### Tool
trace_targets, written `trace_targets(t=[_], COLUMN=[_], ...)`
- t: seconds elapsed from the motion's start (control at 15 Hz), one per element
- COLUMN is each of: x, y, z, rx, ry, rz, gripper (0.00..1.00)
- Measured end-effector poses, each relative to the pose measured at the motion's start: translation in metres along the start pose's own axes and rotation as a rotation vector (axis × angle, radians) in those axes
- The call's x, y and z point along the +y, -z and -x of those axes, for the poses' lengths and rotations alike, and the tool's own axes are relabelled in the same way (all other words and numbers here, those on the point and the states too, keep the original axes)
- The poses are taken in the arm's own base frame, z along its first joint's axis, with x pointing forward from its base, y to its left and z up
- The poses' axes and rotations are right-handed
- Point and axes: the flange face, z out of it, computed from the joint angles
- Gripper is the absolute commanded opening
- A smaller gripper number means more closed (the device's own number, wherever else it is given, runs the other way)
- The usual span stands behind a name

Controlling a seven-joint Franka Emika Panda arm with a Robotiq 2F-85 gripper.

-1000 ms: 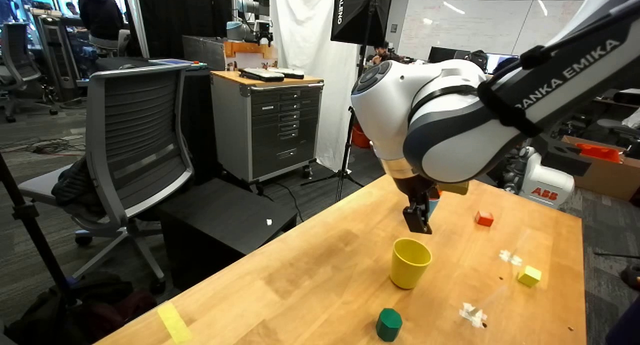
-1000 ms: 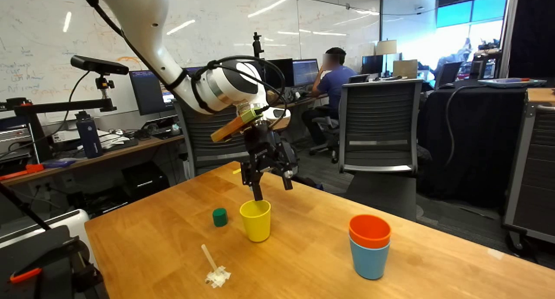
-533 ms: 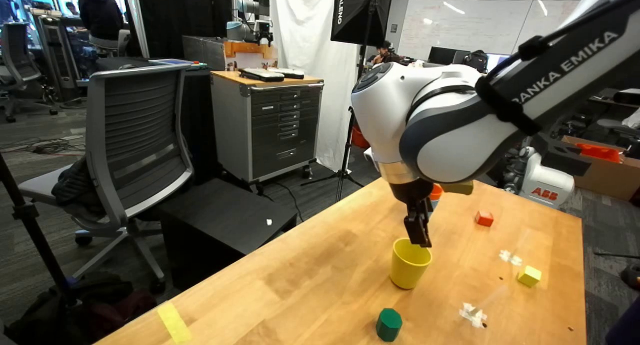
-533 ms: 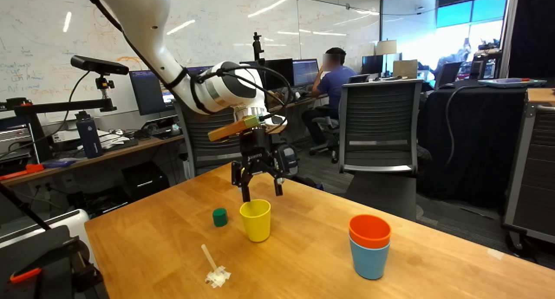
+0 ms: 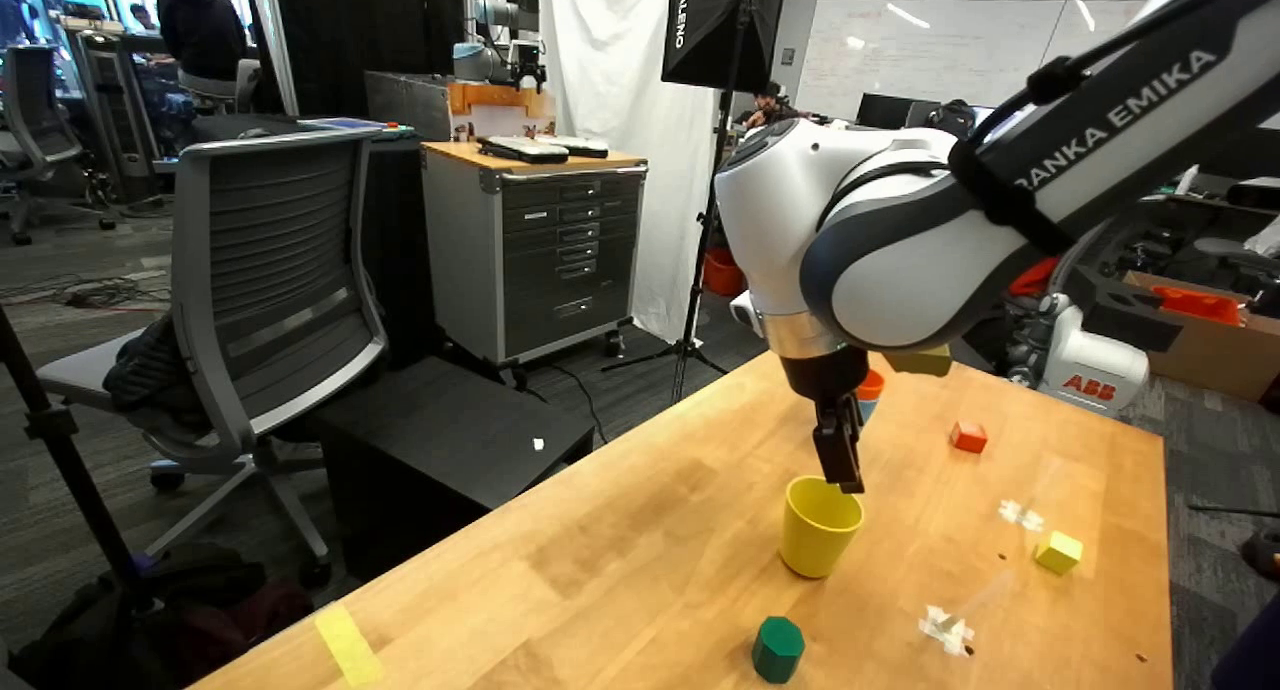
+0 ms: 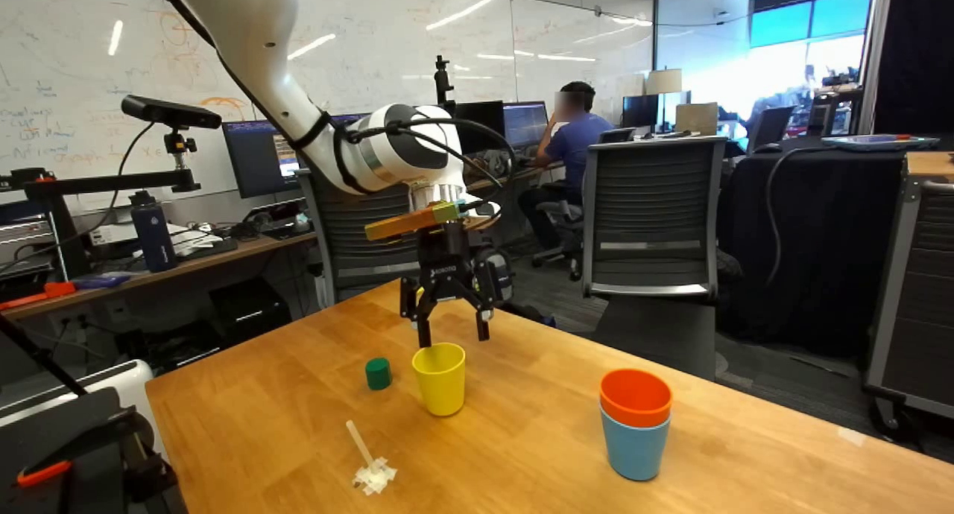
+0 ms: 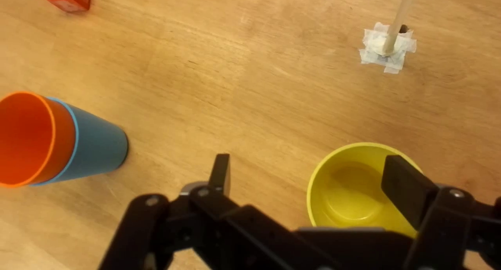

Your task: Put the orange cup into the blue cup then the yellow cup into the orange cup

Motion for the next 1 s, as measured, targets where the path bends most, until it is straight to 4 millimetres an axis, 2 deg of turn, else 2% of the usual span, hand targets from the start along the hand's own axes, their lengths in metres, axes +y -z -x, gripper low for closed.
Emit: trace_targets(t=[0.33, 0.87, 0.93, 1.0], x=[0.018, 0.007, 0.006, 0.005], y=[-0.013, -0.038, -0.04, -0.042], z=[0.004, -0.014, -0.017, -0.02], rx=[0.013, -0.005, -0.004, -0.004], ry=[-0.006, 0.027, 0.028, 0.029], rz=[-0.014, -0.063, -0.066, -0.067], gripper=[1.0, 1.0, 0.95, 0.74])
